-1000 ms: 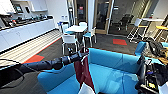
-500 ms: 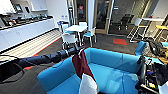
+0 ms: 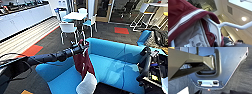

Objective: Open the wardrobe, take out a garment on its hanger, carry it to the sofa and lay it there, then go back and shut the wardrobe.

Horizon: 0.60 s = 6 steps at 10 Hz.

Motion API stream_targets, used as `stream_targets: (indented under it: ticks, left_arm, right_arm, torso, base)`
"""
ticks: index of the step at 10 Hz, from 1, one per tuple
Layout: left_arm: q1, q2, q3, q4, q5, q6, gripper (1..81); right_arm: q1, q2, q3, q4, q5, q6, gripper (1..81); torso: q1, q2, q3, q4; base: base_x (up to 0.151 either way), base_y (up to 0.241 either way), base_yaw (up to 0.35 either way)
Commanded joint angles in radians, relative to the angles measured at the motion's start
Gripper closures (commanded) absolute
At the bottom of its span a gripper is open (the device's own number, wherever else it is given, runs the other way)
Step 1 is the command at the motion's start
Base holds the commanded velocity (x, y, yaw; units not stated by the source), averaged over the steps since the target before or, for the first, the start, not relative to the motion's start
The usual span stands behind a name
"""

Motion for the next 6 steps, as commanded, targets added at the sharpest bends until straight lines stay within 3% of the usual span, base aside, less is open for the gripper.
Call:
stream_targets:
  ticks: [1, 6]
  left_arm:
    - [-0.199, 0.026, -0.006, 0.015, -0.081, 0.003, 81.1]
    - [-0.166, 0.046, -0.098, 0.029, -0.065, 0.003, 81.1]
  right_arm:
    - [0.001, 0.011, 0.003, -0.008, -0.063, -0.002, 1.0]
    - [0.003, 0.011, 0.0, -0.008, -0.069, -0.002, 1.0]
  torso:
    - [0.0, 0.0, 0.0, 0.0]
    - [0.001, 0.0, -0.021, 0.0]
  base:
    - [0.0, 0.0, 0.0]
    - [0.0, 0.0, 0.0]
